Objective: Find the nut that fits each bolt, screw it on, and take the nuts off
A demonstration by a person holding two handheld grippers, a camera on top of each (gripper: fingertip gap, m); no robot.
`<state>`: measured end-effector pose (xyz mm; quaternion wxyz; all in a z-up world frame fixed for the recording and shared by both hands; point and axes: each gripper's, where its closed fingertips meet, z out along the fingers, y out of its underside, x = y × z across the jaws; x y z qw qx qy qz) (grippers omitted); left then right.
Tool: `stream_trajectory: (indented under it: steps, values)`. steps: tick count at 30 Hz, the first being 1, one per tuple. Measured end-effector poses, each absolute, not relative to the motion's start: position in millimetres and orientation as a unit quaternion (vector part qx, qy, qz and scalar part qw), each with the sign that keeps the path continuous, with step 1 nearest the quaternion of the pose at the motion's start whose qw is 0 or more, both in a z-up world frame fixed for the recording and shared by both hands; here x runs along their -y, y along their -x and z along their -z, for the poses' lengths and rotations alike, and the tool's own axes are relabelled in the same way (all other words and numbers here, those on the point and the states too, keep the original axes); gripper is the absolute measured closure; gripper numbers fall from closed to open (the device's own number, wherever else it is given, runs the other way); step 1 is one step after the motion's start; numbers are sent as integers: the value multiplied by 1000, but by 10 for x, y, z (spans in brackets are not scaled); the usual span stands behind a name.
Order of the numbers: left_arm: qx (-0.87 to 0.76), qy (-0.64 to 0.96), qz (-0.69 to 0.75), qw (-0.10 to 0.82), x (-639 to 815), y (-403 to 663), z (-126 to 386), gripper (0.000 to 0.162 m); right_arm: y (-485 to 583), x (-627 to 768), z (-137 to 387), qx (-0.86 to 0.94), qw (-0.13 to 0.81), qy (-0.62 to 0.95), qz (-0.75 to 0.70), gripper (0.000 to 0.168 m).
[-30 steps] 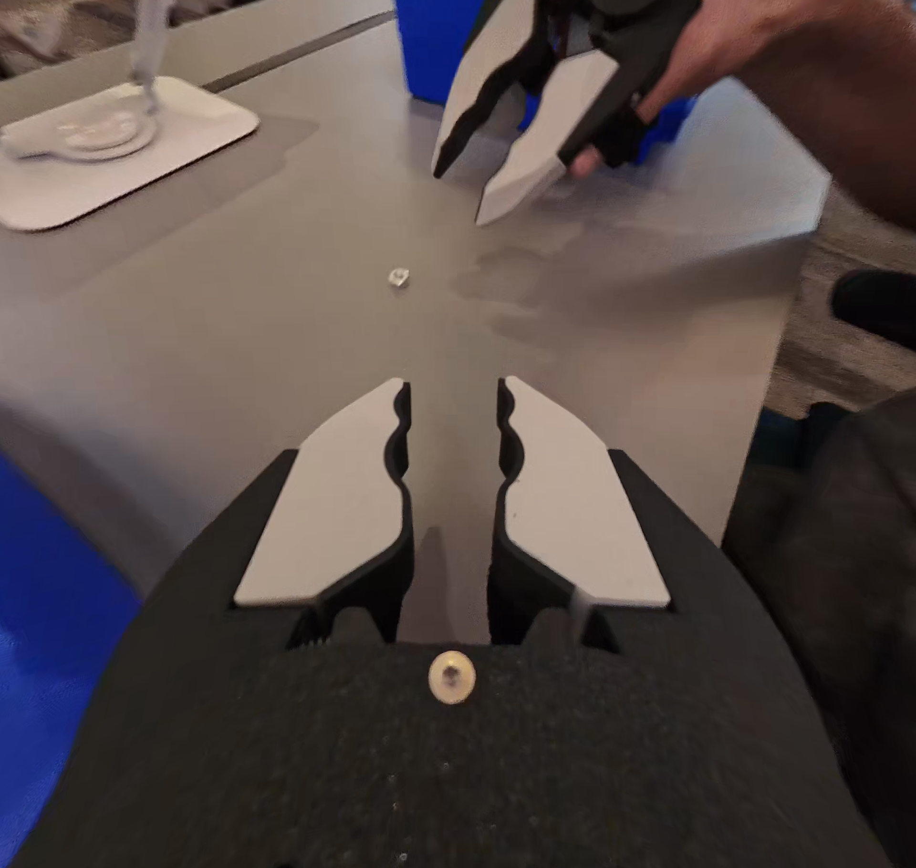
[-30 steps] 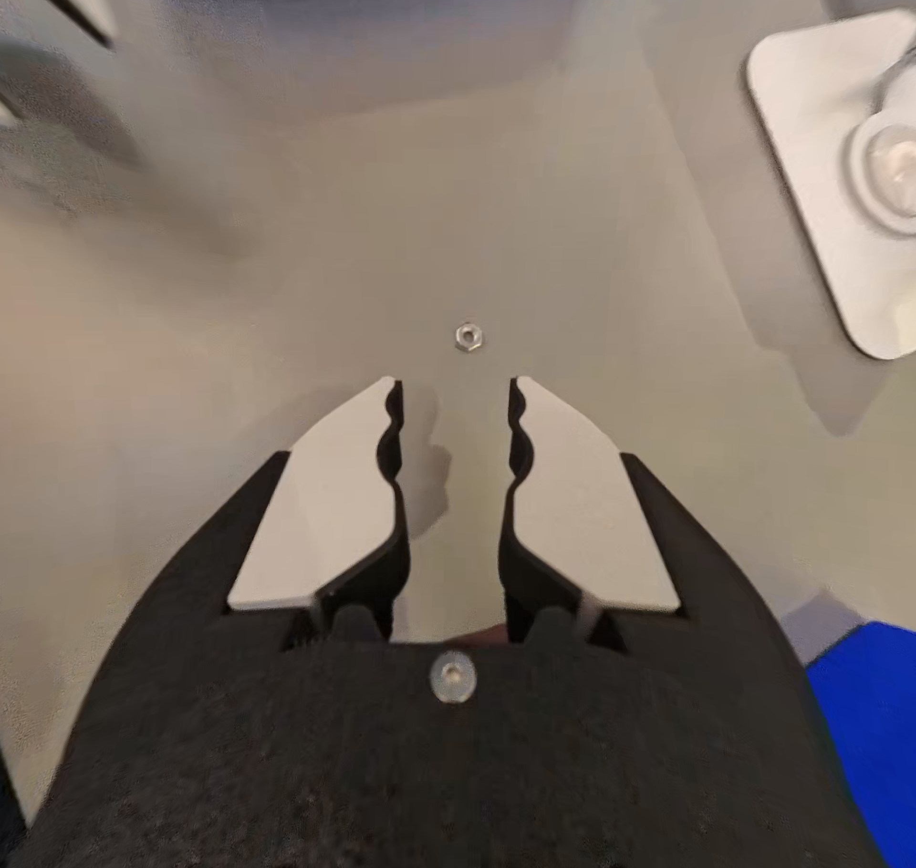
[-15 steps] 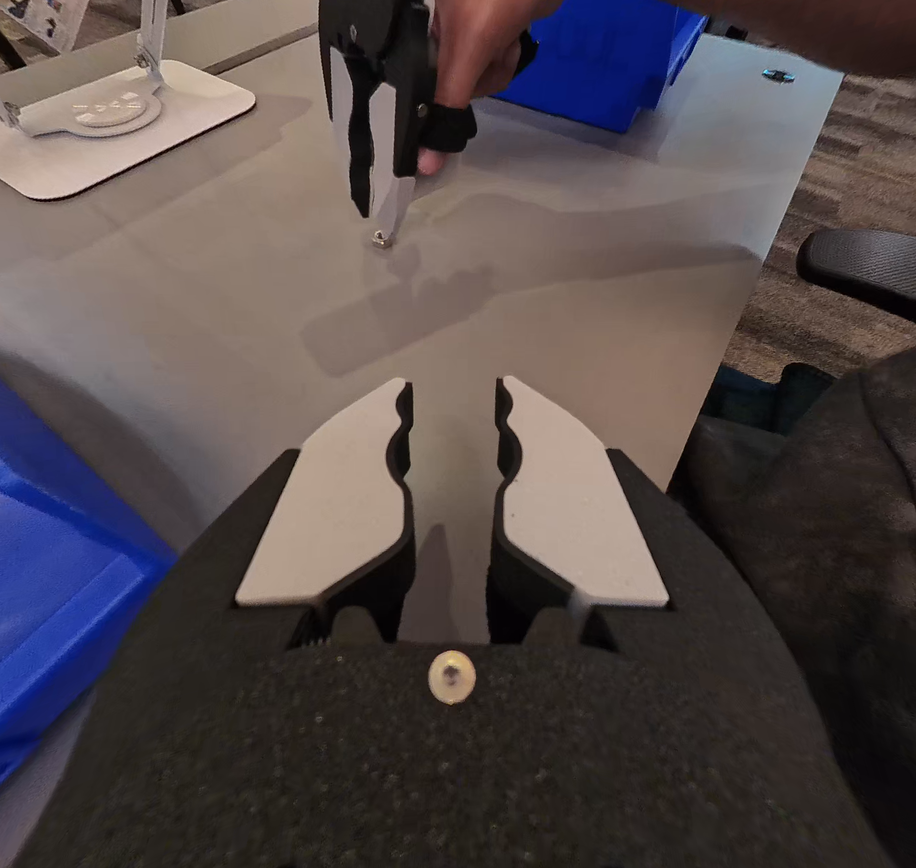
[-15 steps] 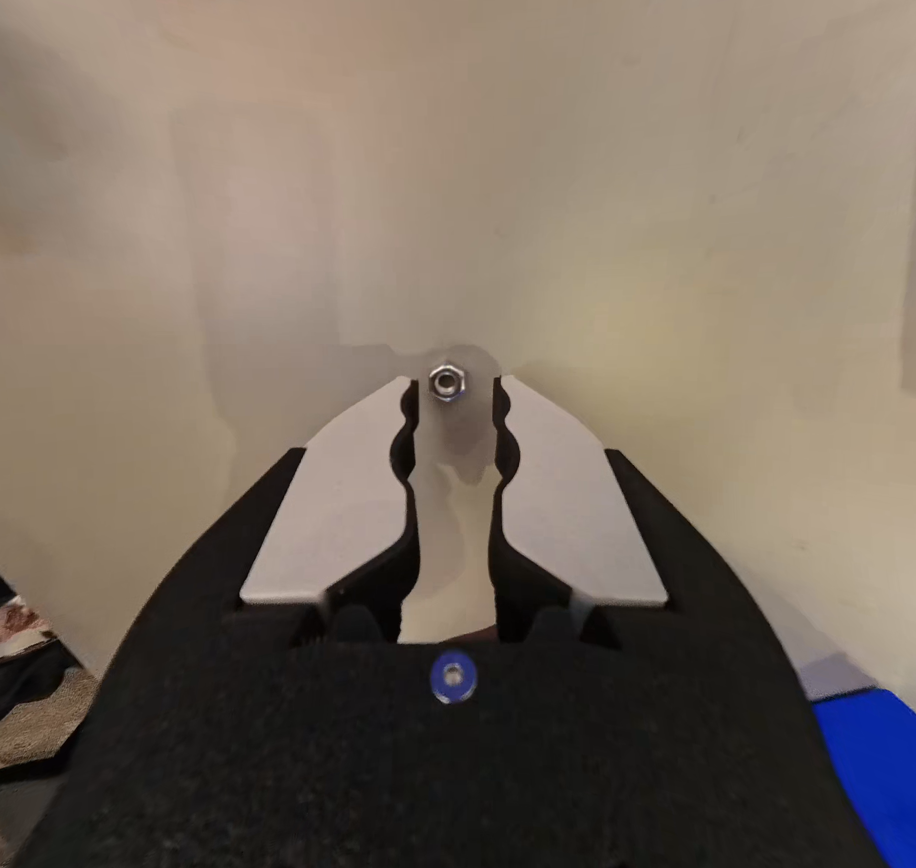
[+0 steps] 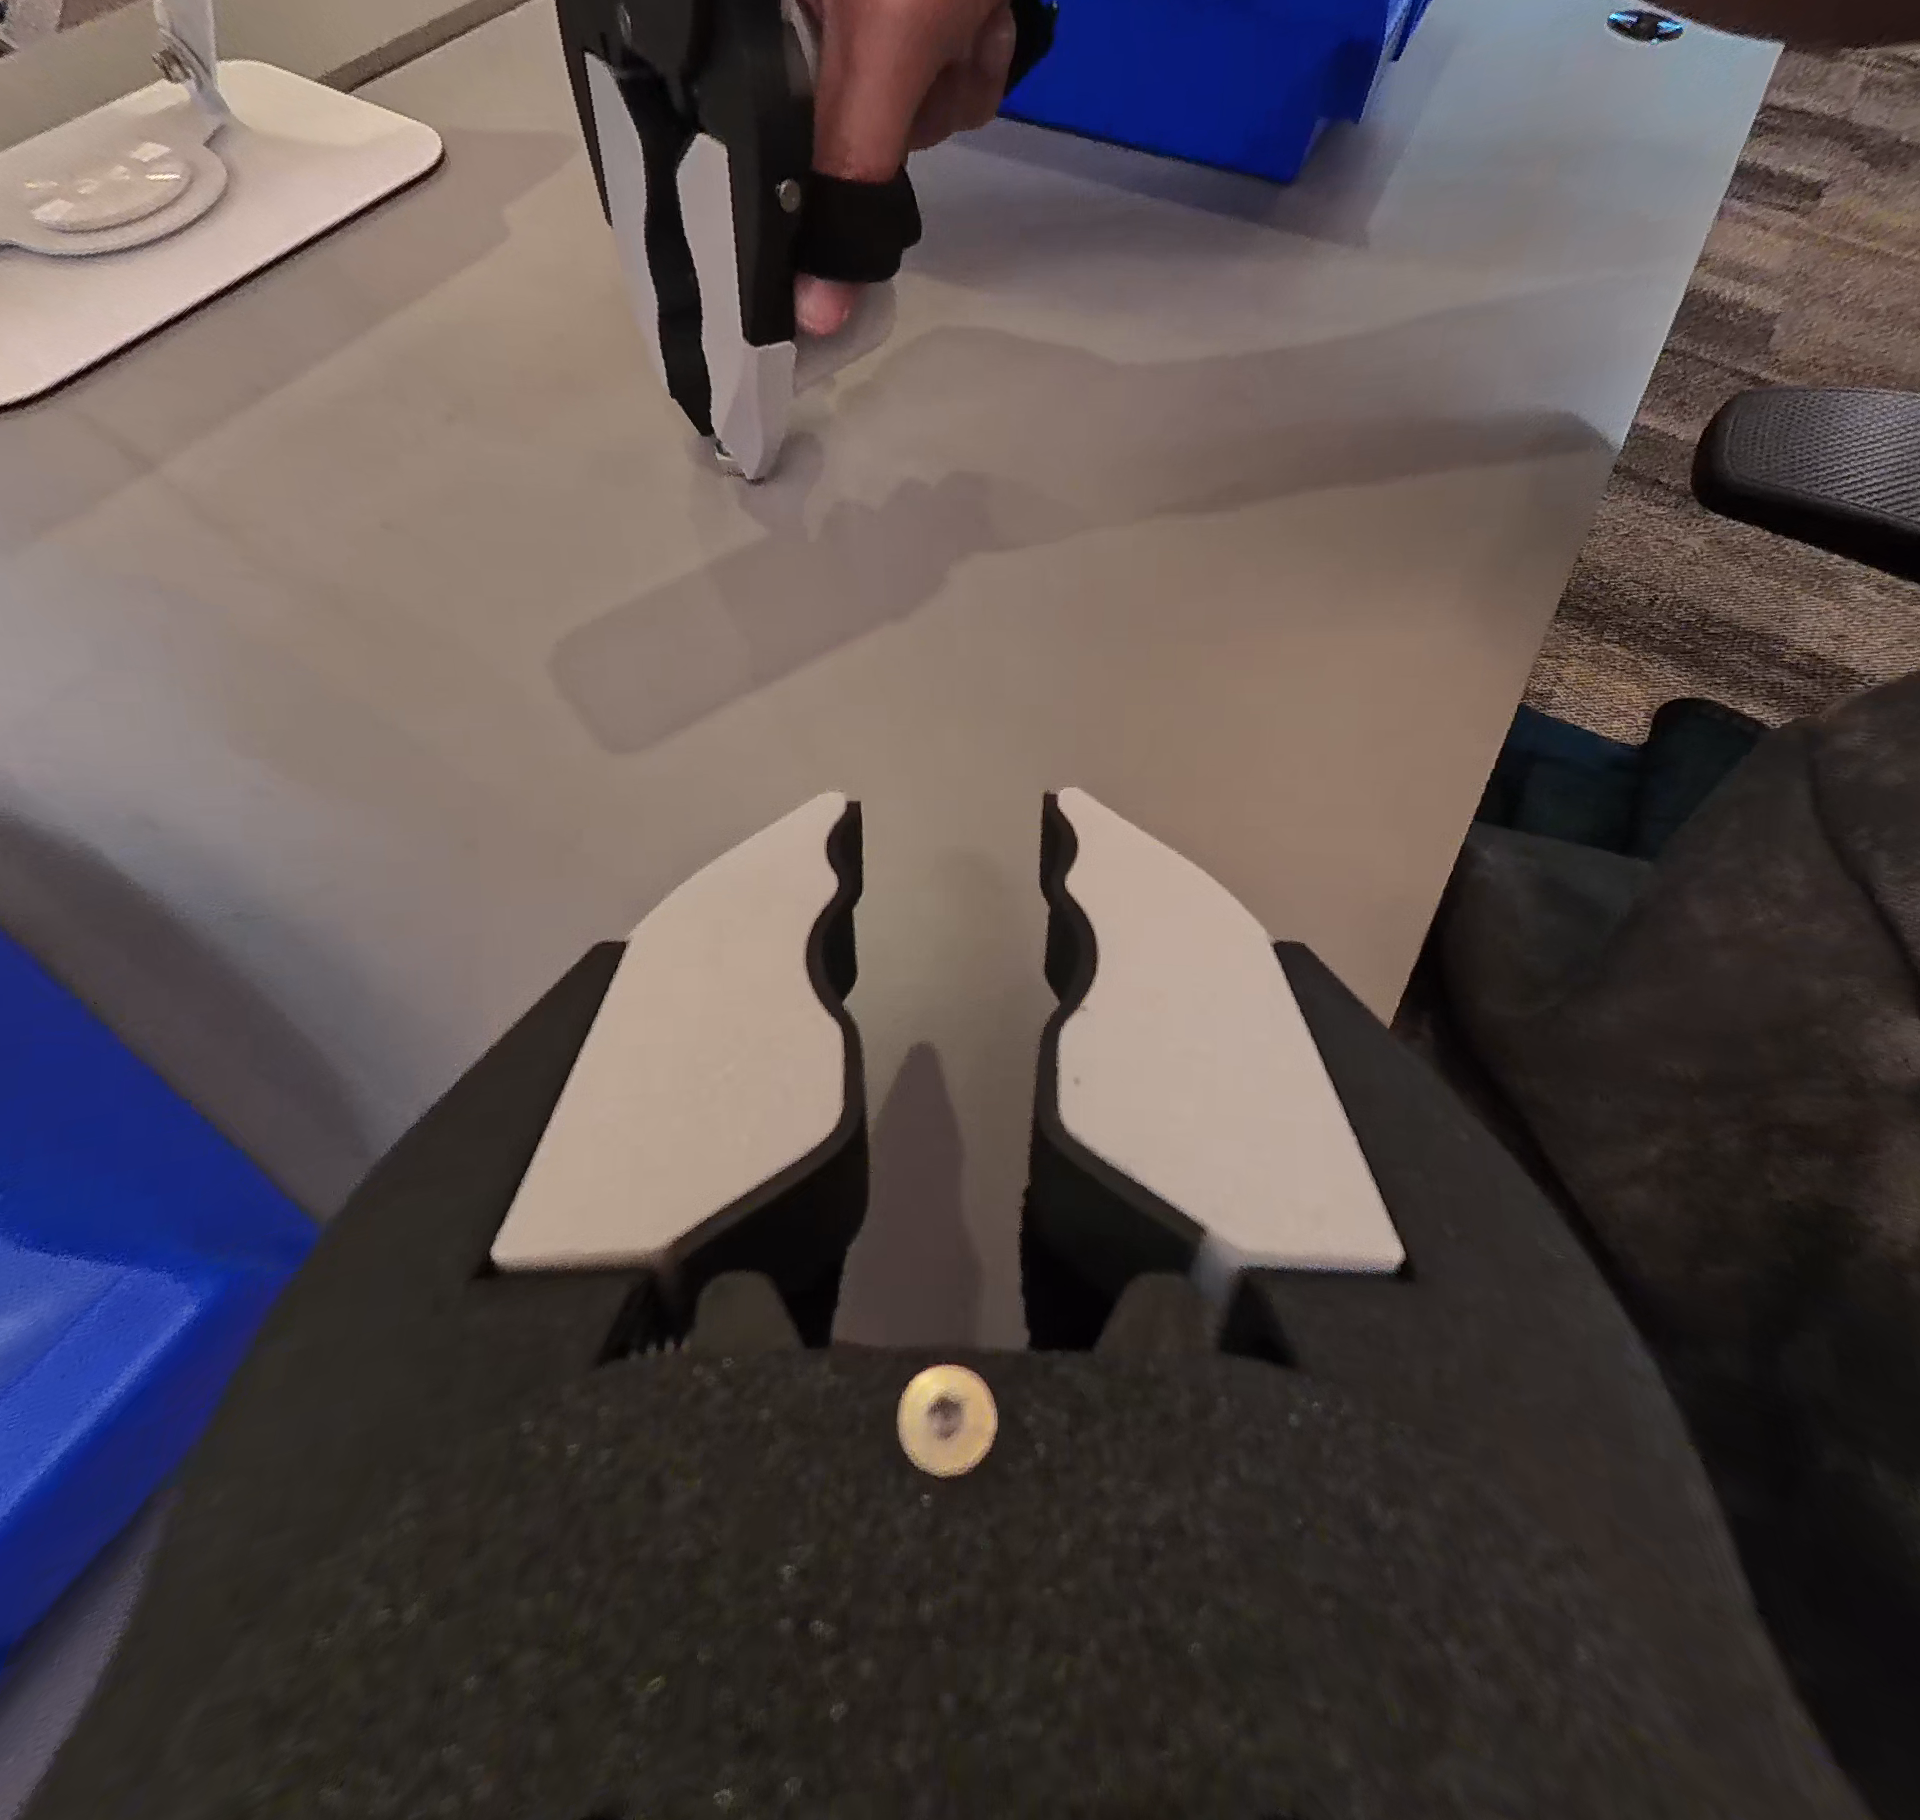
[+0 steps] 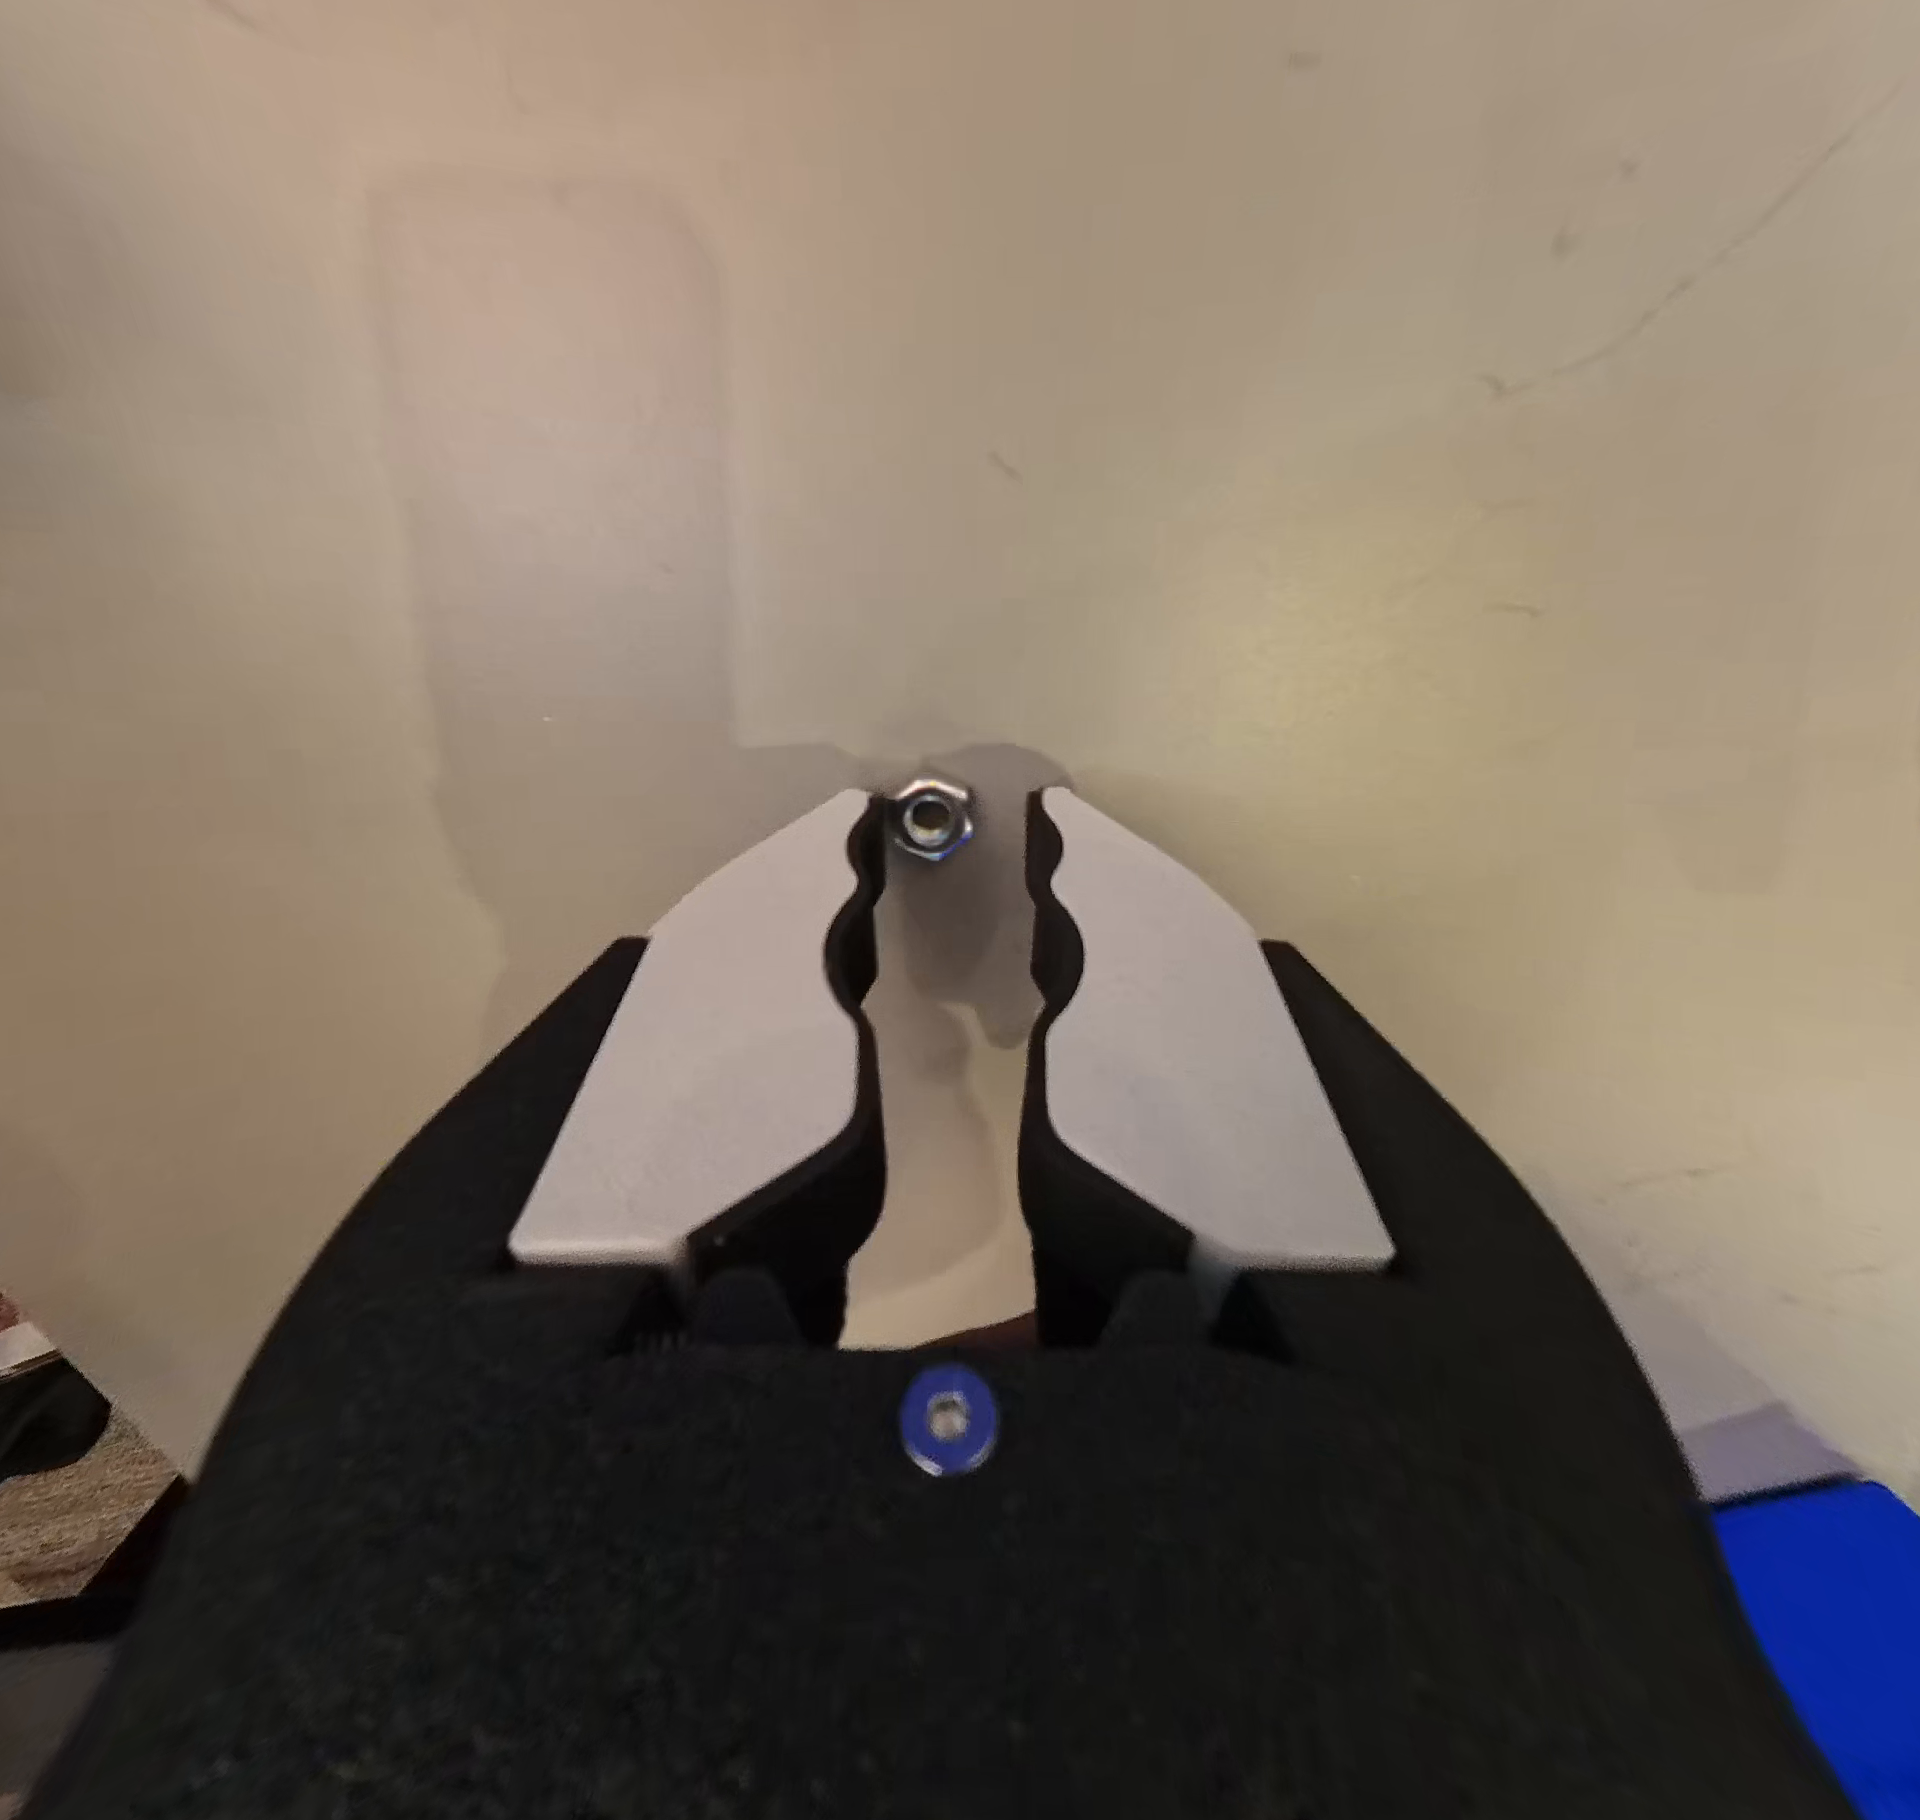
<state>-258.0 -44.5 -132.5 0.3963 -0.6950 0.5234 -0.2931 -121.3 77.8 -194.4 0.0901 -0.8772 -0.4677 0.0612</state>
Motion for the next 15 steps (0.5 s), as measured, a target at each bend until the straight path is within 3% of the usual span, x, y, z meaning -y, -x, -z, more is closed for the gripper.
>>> stream_trajectory:
  steps: [2, 6, 11, 15]
  values:
    - [-525, 695, 291, 395, 446, 2578, 1337, 130, 1203, -794, 1948, 477, 91, 873, -56, 154]
    - [-529, 696, 283, 394, 441, 2584, 1365, 130, 1214, -764, 1934, 517, 98, 849, -46, 154]
    - [-526, 698, 264, 408, 391, 2637, 1351, 130, 1552, -606, 1239, 539, 342, 766, -79, 154]
    - [-516, 708, 264, 403, 348, 2651, 1380, 130, 1537, -283, 855, 523, 500, 689, 41, 154]
